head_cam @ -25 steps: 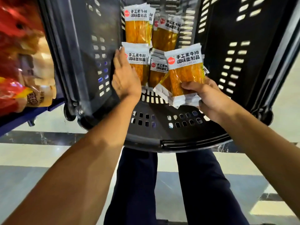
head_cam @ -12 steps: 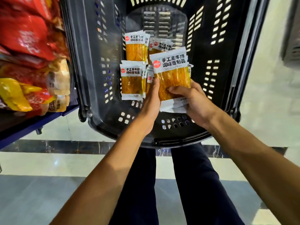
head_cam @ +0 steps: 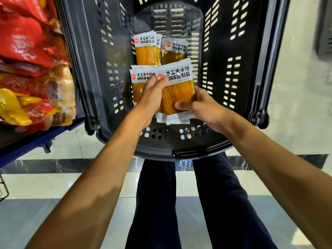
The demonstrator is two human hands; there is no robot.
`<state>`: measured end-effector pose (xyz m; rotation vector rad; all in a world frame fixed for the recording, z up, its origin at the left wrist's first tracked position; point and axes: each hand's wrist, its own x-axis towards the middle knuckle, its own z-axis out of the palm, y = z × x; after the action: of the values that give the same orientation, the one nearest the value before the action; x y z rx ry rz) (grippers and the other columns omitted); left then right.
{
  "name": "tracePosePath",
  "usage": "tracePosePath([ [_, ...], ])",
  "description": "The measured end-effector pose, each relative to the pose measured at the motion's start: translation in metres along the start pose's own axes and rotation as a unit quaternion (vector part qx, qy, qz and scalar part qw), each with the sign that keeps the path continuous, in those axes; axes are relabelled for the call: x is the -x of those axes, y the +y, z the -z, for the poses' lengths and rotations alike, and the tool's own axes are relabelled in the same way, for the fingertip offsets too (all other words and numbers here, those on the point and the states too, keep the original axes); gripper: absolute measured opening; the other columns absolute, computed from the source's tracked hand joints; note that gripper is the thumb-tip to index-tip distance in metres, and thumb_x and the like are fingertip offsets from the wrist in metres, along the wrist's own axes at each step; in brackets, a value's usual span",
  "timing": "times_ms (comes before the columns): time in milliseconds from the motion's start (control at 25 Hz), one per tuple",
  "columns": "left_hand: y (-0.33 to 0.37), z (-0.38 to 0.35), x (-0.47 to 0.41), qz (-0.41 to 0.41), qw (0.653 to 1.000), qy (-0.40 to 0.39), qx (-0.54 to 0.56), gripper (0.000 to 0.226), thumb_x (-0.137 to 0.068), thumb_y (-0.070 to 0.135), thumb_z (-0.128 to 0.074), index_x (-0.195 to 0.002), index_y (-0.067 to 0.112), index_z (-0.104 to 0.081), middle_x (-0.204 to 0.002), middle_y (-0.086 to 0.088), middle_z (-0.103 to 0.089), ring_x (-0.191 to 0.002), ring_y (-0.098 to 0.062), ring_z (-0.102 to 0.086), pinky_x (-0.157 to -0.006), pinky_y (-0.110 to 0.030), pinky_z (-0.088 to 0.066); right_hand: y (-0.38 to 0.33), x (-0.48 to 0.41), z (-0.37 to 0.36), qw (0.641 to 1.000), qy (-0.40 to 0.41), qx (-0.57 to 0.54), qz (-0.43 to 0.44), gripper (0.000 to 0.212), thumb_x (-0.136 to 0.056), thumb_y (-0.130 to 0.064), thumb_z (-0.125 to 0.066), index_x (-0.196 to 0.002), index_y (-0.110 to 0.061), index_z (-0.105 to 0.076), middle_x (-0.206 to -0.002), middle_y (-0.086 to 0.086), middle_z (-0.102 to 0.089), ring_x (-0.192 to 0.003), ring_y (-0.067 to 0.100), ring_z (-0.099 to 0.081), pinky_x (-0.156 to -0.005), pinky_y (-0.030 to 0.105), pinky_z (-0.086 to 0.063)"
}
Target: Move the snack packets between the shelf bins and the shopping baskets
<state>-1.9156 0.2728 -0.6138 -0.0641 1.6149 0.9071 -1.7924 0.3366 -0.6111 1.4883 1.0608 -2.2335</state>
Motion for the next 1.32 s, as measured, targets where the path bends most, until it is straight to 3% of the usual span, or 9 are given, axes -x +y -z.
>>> tracePosePath([
  [80,-0.020,0.021,-0.021,-0.052,0.980,0.089,-0.172,0.048,-0.101,0.020,-0.041,-0.147,0.015,-0.030,-0.146,-0.002,-0.041,-0.133,-0.017,-0.040,-0.110,-0.033,-0.034,0.009,-0.020,0.003,0.999,0.027,0.018,-0.029,0.060,-0.085,0.006,-0.059,-0.139,-0.010,-0.035,-0.121,0.003,-0.055,-0.108,0.017,-0.056,-0.079,0.019,-0.047],
  [160,-0.040,0.043,-0.038,-0.121,0.911,0.174,-0.353,0.051,-0.098,0.019,-0.047,-0.146,0.015,-0.030,-0.150,-0.003,-0.036,-0.138,-0.018,-0.032,-0.114,-0.035,-0.028,0.022,-0.046,0.008,0.995,0.070,-0.007,-0.065,0.059,-0.087,0.006,-0.055,-0.139,-0.011,-0.032,-0.121,0.005,-0.053,-0.104,0.021,-0.058,-0.074,0.021,-0.049],
  [320,-0.076,0.053,-0.064,-0.163,0.803,0.136,-0.557,0.068,-0.095,0.026,-0.051,-0.150,0.008,-0.014,-0.160,-0.007,-0.005,-0.147,-0.022,0.000,-0.120,-0.035,-0.011,0.053,-0.098,0.008,0.985,0.110,-0.013,-0.132,0.014,-0.092,-0.006,-0.053,-0.104,-0.011,-0.055,-0.115,0.008,-0.060,-0.108,0.024,-0.059,-0.097,0.031,-0.044],
  [400,-0.089,0.049,-0.074,-0.147,0.777,0.120,-0.601,0.076,-0.094,0.029,-0.053,-0.150,0.007,-0.007,-0.159,-0.011,0.004,-0.147,-0.025,0.006,-0.120,-0.038,-0.010,0.060,-0.118,0.000,0.987,0.079,-0.045,-0.133,0.012,-0.097,-0.007,-0.044,-0.100,-0.010,-0.056,-0.106,0.006,-0.062,-0.087,0.016,-0.066,-0.072,0.018,-0.052],
  [480,-0.094,0.048,-0.078,-0.145,0.764,0.113,-0.618,0.079,-0.093,0.027,-0.055,-0.151,0.007,-0.004,-0.159,-0.013,0.008,-0.146,-0.027,0.008,-0.120,-0.037,-0.007,0.064,-0.131,-0.008,0.986,0.079,-0.067,-0.128,0.019,-0.099,-0.007,-0.040,-0.104,-0.004,-0.058,-0.107,0.011,-0.061,-0.076,0.015,-0.068,-0.059,0.015,-0.054],
  [680,-0.093,0.052,-0.078,-0.159,0.765,0.107,-0.615,0.079,-0.091,0.024,-0.057,-0.150,0.007,-0.007,-0.159,-0.012,0.005,-0.147,-0.026,0.007,-0.118,-0.036,-0.009,0.071,-0.147,-0.025,0.981,0.157,0.035,-0.107,0.015,-0.092,-0.017,-0.054,-0.105,-0.009,-0.056,-0.109,0.002,-0.062,-0.098,0.018,-0.059,-0.097,0.033,-0.046],
  [840,-0.092,0.049,-0.080,-0.160,0.774,0.109,-0.603,0.078,-0.090,0.022,-0.059,-0.149,0.005,-0.011,-0.159,-0.013,0.002,-0.147,-0.027,0.006,-0.120,-0.039,-0.011,0.074,-0.138,-0.028,0.982,0.163,0.051,-0.084,0.031,-0.094,-0.009,-0.052,-0.125,-0.008,-0.048,-0.110,0.000,-0.058,-0.084,0.005,-0.056,-0.074,0.013,-0.047],
  [1120,-0.095,0.050,-0.081,-0.167,0.765,0.125,-0.609,0.079,-0.092,0.025,-0.057,-0.150,0.005,-0.008,-0.159,-0.014,0.003,-0.147,-0.028,0.006,-0.119,-0.036,-0.010,0.075,-0.132,-0.026,0.984,0.143,0.097,-0.053,0.057,-0.095,-0.002,-0.045,-0.145,-0.013,-0.021,-0.139,0.006,-0.044,-0.127,0.020,-0.044,-0.105,0.031,-0.035],
  [1320,-0.088,0.053,-0.074,-0.161,0.738,0.102,-0.647,0.077,-0.094,0.030,-0.053,-0.150,0.006,-0.005,-0.159,-0.013,0.005,-0.147,-0.028,0.006,-0.119,-0.037,-0.008,0.071,-0.133,-0.029,0.972,0.172,0.148,-0.053,0.052,-0.094,-0.011,-0.052,-0.140,-0.006,-0.029,-0.121,0.004,-0.057,-0.090,0.008,-0.059,-0.073,0.007,-0.046],
])
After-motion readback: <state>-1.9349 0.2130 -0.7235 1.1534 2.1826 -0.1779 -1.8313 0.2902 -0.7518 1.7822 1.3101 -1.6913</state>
